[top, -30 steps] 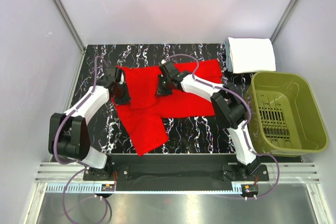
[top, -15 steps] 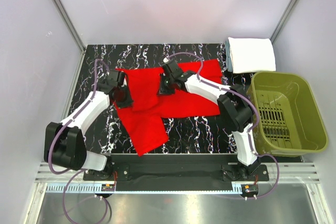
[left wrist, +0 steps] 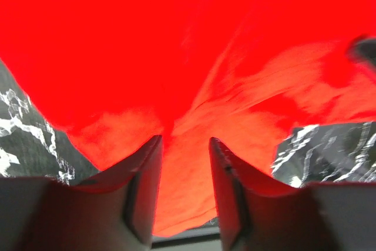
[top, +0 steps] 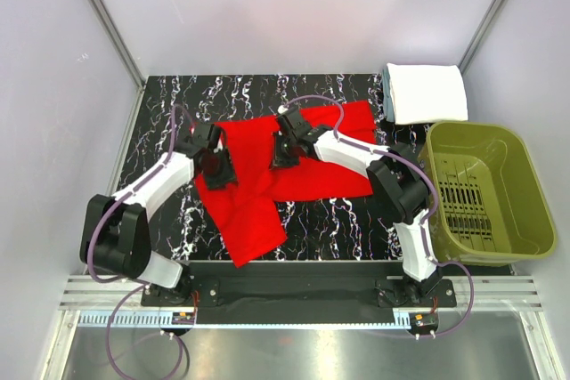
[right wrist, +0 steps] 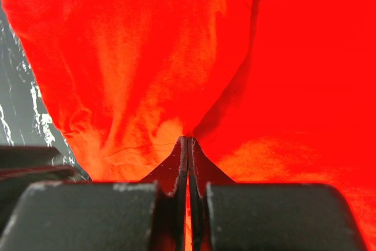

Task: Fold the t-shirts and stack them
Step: Fold the tshirt

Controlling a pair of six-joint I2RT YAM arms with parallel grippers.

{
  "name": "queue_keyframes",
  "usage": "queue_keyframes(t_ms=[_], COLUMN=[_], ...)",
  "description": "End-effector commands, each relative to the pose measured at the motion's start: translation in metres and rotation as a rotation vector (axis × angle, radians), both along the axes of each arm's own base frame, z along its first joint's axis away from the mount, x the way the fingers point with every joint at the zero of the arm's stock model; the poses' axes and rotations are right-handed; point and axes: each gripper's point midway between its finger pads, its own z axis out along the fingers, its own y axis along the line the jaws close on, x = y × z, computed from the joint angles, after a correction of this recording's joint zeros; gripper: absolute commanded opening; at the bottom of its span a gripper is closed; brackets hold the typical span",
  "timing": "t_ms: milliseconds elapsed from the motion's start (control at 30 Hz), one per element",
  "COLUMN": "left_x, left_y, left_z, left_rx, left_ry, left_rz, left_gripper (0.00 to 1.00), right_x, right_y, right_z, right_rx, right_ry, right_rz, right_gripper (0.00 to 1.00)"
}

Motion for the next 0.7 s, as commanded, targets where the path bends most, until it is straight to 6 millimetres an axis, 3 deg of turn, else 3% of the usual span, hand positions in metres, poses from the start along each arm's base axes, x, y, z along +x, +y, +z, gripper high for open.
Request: queue_keyframes(t_ms=[0, 100, 233, 300, 333, 367, 433, 467, 567, 633, 667], left_x=[0.043, 0.066, 0.109, 0.135, 0.143, 0.158, 0.173, 0.185, 0.211, 0.224, 0.235], left_y=[0.002, 0.028, 0.057, 0.075, 0.081, 0.085, 0.097, 0.099, 0.096, 0.083, 0.078], left_z=[0.038, 0.037, 0.031, 0.040, 0.030, 0.039, 0.028, 0.033, 0.035, 0.030, 0.038], left_rx=[0.039, 0.121, 0.141, 0.188, 0.219, 0.231, 0.262, 0.255, 0.169, 0.101, 0.077], left_ry=[-0.138, -0.155, -0.188, -0.230, -0.207, -0.235, -0.215, -0.241, -0.293, -0.300, -0.328], left_rz=[-0.019, 0.024, 0.079, 0.114, 0.114, 0.123, 0.147, 0.153, 0.147, 0.108, 0.097], left_gripper=[0.47, 0.48, 0.48, 0.48, 0.48, 0.48, 0.47, 0.46, 0.42, 0.39, 0.38], right_x=[0.000, -0.006, -0.010, -0.007, -0.002, 0.004, 0.022, 0.029, 0.061, 0.085, 0.100], right_y=[0.015, 0.016, 0.009, 0.001, -0.004, -0.008, -0.024, -0.030, -0.056, -0.070, -0.086], right_z=[0.037, 0.038, 0.044, 0.052, 0.055, 0.059, 0.061, 0.060, 0.054, 0.058, 0.049], right_rx=[0.073, 0.079, 0.056, 0.041, 0.030, 0.025, 0.013, 0.011, 0.013, 0.018, 0.005], right_ry=[-0.078, -0.072, -0.074, -0.089, -0.102, -0.107, -0.112, -0.109, -0.109, -0.129, -0.120], right_rz=[0.067, 0.108, 0.122, 0.113, 0.102, 0.091, 0.047, 0.031, -0.040, -0.082, -0.122], right_gripper=[0.00, 0.00, 0.19, 0.28, 0.31, 0.35, 0.35, 0.34, 0.25, 0.21, 0.20])
